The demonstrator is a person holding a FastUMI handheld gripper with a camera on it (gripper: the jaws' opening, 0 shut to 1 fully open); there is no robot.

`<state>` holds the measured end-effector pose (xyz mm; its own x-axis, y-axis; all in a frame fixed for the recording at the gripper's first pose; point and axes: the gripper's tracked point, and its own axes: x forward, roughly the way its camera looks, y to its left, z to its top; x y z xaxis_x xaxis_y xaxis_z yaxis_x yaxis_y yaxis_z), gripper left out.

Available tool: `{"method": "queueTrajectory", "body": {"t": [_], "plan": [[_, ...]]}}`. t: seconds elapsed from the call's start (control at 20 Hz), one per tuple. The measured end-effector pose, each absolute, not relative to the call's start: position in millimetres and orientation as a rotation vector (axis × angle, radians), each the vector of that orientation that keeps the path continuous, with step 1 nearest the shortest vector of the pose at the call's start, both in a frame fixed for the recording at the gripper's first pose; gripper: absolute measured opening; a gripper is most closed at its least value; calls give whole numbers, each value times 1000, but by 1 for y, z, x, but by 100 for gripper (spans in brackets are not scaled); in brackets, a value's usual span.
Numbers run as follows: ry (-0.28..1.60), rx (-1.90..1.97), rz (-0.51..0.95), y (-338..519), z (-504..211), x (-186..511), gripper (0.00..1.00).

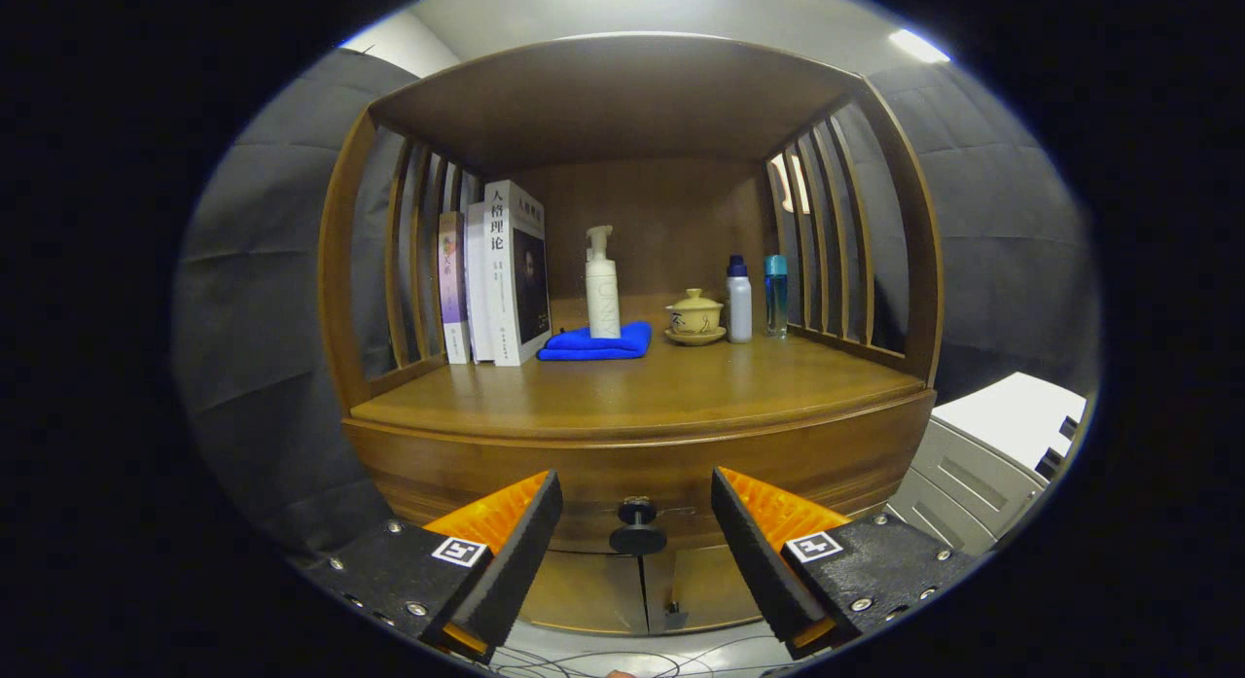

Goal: Pull open the drawer, take out the items inside it, and place them on the countertop above the cabinet.

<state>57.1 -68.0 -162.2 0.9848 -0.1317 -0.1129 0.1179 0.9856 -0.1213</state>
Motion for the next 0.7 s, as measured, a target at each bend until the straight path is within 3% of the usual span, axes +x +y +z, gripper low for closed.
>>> {"method": "queueTrajectory", "body": {"t": [0.5,0.7], "plan": [[217,-173,-101,-71,-212,80,95],[219,-208,-136,-79,-215,82,83]]}}
